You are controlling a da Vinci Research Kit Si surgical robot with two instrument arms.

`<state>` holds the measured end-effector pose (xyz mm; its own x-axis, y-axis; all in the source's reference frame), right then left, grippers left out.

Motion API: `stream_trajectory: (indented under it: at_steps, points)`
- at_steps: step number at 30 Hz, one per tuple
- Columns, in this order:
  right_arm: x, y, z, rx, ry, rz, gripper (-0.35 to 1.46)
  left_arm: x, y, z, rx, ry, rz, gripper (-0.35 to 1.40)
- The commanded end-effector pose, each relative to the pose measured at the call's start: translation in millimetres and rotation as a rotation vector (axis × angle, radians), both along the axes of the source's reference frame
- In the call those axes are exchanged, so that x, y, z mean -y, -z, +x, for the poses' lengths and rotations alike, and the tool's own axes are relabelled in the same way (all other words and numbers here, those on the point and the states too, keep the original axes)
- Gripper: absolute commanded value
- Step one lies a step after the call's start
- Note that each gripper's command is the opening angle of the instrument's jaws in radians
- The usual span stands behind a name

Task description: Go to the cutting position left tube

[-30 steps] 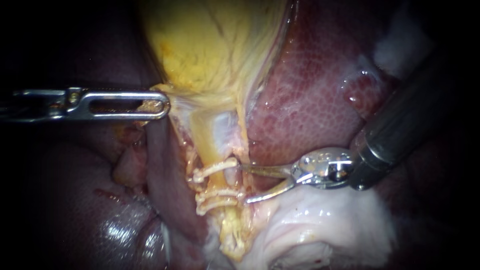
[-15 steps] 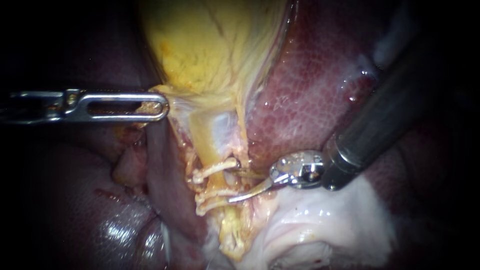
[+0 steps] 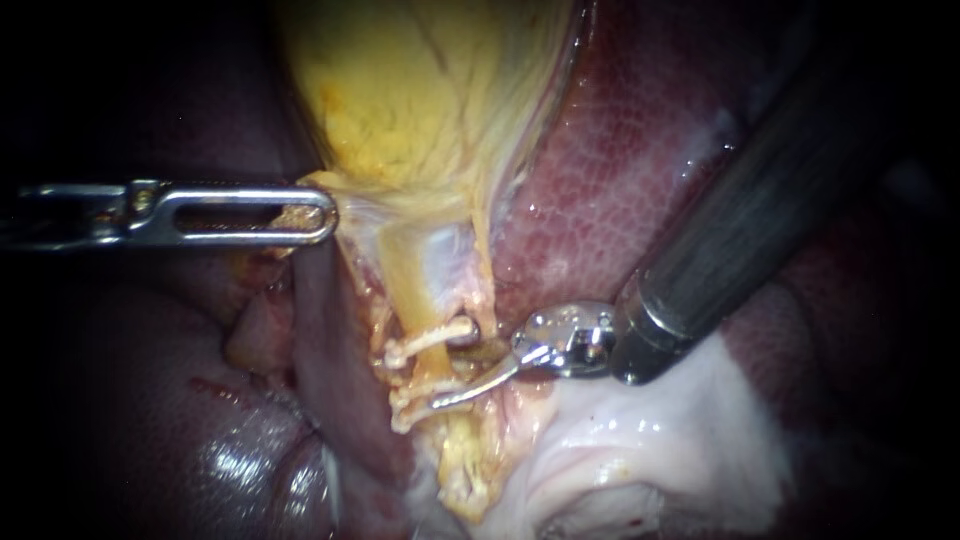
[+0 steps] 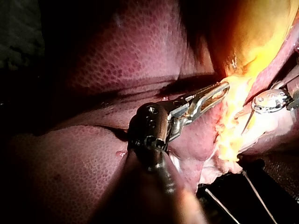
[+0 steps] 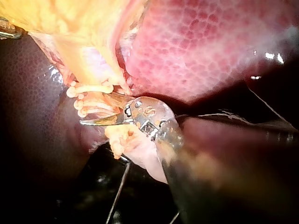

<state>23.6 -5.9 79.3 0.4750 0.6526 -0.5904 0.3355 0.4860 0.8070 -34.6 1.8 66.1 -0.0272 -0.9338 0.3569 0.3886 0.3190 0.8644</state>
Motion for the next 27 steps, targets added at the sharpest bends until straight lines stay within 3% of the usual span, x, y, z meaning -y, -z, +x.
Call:
stream_trajectory:
  at_steps: [1, 13, 27]
  points:
    - [0.0, -0.1, 0.3, -0.009, 0.001, 0.007, 1.26, 0.0, -0.2, 0.0, 0.001, -0.001, 0.000, -0.35]
    - [-0.1, -0.2, 2.5, -0.050, -0.016, 0.041, 1.25, 0.1, -1.4, -0.8, -0.002, 0.002, -0.005, -0.35]
    - [1.0, -1.1, 4.5, -0.074, 0.027, 0.056, 1.18, 0.0, -2.2, -1.7, -0.005, 0.007, -0.007, -0.35]
